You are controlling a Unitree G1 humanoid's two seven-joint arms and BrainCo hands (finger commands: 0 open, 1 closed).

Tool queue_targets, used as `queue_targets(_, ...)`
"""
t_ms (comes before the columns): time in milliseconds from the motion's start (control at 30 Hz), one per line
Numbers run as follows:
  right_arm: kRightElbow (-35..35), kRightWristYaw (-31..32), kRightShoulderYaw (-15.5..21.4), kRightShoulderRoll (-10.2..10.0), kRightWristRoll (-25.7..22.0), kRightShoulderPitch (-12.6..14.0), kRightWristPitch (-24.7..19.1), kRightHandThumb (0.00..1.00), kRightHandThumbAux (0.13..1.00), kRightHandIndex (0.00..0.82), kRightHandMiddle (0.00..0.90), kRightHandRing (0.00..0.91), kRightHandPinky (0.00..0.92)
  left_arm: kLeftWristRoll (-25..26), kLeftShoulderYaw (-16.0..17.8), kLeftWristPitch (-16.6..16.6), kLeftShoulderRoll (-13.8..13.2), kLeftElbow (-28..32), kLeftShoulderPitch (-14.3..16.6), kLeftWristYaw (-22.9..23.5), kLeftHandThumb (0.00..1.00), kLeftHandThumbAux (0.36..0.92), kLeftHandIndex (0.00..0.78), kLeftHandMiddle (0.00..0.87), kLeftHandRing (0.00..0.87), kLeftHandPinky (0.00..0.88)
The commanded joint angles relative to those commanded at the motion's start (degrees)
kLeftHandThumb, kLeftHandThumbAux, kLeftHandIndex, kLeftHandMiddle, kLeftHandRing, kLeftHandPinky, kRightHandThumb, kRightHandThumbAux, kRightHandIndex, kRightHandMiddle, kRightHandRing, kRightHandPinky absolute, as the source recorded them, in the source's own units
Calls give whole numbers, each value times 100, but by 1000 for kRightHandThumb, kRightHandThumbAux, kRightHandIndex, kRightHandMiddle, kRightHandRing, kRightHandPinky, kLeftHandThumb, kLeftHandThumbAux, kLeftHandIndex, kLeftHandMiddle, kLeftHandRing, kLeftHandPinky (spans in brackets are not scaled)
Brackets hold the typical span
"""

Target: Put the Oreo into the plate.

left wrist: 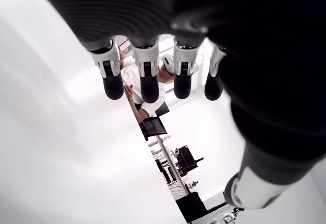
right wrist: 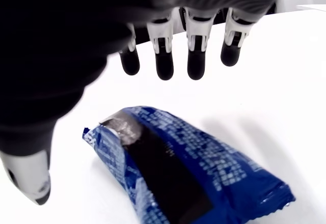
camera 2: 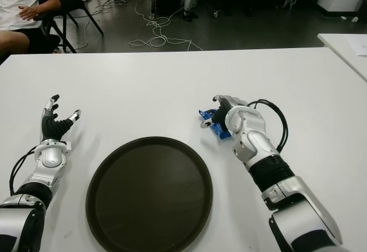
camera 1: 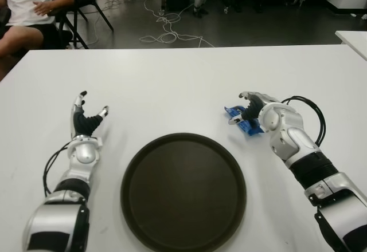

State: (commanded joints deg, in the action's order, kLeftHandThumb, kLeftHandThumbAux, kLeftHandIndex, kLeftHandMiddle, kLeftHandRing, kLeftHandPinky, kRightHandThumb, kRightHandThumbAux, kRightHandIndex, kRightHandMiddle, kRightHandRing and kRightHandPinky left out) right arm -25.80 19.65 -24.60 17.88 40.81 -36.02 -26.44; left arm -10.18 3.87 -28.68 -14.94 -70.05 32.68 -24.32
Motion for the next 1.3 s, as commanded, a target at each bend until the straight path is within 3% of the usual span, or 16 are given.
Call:
queue_targets(667, -12, 11, -1, -97, 10, -66, -137, 0, 664, 158, 163, 115, 19, 4, 0, -58, 5, 15, -20, 39, 0, 758, 55, 84, 59, 32)
queue_targets(1000, -29, -5, -9, -42, 51, -25, -214, 0, 666, 141, 151, 105, 10, 22, 17, 1, 4, 6, -3, 40, 0, 734, 54, 80, 55, 33)
queue_targets(1300, 19, -61, 53, -29, 24, 60, -349, 0, 654, 142, 152, 109, 0, 45, 32, -30, -9, 8, -12, 81, 0, 753, 57, 85, 58, 44)
